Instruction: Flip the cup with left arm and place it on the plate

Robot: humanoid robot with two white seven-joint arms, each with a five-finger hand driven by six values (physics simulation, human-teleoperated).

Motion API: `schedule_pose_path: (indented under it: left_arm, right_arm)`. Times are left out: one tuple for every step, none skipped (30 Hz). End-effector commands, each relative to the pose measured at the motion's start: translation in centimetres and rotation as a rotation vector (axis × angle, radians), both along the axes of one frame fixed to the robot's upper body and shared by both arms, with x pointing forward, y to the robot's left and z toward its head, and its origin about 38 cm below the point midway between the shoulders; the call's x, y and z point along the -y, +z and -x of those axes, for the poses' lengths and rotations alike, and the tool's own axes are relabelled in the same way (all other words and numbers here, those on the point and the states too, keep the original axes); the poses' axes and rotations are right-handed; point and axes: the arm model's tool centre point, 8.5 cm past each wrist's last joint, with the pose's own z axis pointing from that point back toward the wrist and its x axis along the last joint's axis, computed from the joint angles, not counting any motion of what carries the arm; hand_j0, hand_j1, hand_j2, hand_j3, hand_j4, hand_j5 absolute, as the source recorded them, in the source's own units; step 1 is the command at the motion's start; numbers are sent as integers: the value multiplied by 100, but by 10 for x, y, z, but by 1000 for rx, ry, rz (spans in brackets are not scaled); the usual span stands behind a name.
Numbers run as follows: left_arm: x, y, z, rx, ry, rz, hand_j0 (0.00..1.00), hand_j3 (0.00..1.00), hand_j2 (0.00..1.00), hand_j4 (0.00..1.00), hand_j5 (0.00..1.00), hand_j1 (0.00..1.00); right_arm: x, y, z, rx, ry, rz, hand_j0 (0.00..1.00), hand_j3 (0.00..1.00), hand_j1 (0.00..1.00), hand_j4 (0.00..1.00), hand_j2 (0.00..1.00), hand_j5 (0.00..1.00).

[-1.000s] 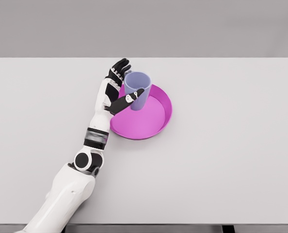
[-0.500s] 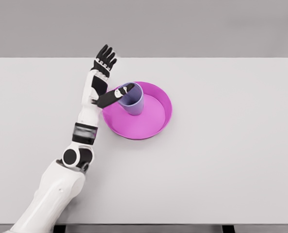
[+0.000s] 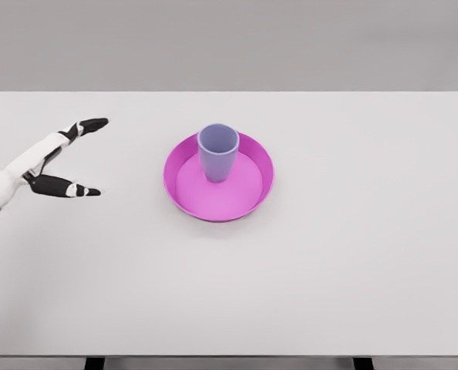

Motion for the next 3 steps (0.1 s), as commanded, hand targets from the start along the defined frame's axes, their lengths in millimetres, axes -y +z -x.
schedule_pose_path:
  left_arm:
    - [-30,10,7,-33,-8,-112,100,100,100,100,100,100]
    - [-33,11,8,-35,-2,-116,100,100,100,100,100,100]
    - [-33,12,7,-34,-1,-111,100,100,100,100,100,100]
  right_arm:
    - [0,0,0,0,-1,0,100,100,100,100,100,100]
    - [0,0,0,0,1,0,100,100,100,100,100,100]
    - [0,0,0,0,1,0,100,100,100,100,100,100]
